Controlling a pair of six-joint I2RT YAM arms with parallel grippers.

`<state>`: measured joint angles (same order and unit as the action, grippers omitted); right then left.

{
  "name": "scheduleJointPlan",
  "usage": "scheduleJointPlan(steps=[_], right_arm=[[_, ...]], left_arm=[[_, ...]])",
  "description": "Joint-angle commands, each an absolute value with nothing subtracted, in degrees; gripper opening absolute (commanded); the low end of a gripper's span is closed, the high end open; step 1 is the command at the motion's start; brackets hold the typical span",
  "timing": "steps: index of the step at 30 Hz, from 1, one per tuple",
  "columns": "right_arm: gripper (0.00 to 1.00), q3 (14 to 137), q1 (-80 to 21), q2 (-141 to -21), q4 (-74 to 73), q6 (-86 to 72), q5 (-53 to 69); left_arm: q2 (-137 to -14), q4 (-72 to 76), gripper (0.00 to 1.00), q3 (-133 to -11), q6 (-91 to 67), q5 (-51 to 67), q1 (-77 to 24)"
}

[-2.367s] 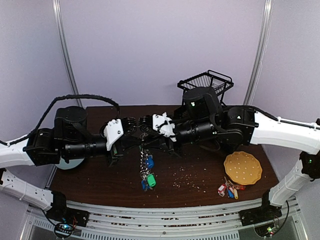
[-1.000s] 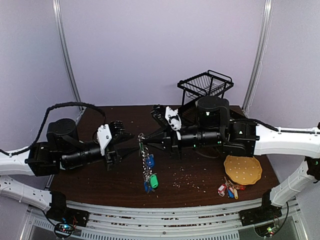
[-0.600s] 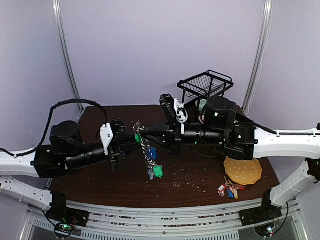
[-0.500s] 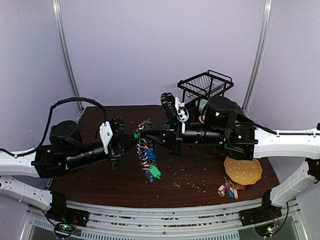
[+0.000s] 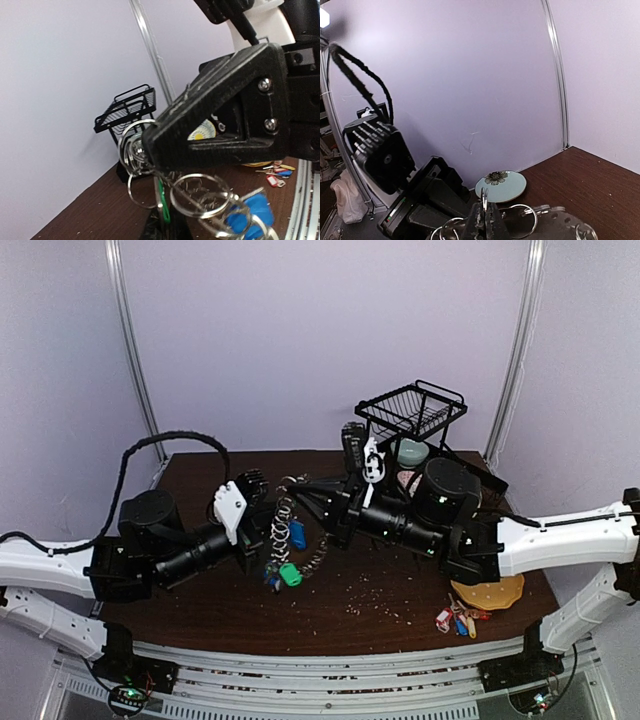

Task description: Put the keys on the keyring

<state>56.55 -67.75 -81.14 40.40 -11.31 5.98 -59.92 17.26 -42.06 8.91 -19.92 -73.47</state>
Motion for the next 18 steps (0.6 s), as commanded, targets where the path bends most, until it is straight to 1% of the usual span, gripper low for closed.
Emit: scheduleJointPlan(steps=[1,3,6,10,11,12,13,15,18], right_arm=[[0.0,59.9,-67.1,-83.7,50.5,-13.6,-8.7],[0.0,60.1,-67.1,-85.1,53.0,-13.4,-8.0],[0.0,60.2,-66.7,-86.7,55.9,-12.2,-3.8],[0.0,60.5,-65.4,-86.9,55.8,-13.3,1.0],[0.0,60.4,-65.2,-86.8,55.5,-13.3,2.2],[0.0,60.5,-65.0,-86.6,54.8,-12.8,3.7],[0.0,60.5,-64.8,-86.3,53.4,-11.1,5.4],[0.0,60.1,-64.8,-85.3,49.9,-8.3,8.4],[0.0,58.5,-64.7,-83.3,47.8,-4.9,13.1]], left_arm=[[-63.7,21.0,0.0,-41.9,15.9,-28.1,-78.7],[-64.3,21.7,0.0,-41.5,16.0,-25.6,-78.7],[-63.8,23.5,0.0,-39.9,14.3,-17.4,-78.7],[-62.6,24.5,0.0,-38.7,10.8,-14.6,-78.4],[-61.9,24.5,0.21,-38.3,10.3,-14.6,-78.4],[-60.9,24.3,0.35,-37.8,10.0,-14.7,-78.3],[-59.7,24.1,0.44,-37.2,9.9,-15.0,-78.2],[-56.0,22.3,0.53,-36.0,10.0,-15.3,-77.6],[-49.2,17.3,0.6,-34.7,10.8,-12.9,-76.9]])
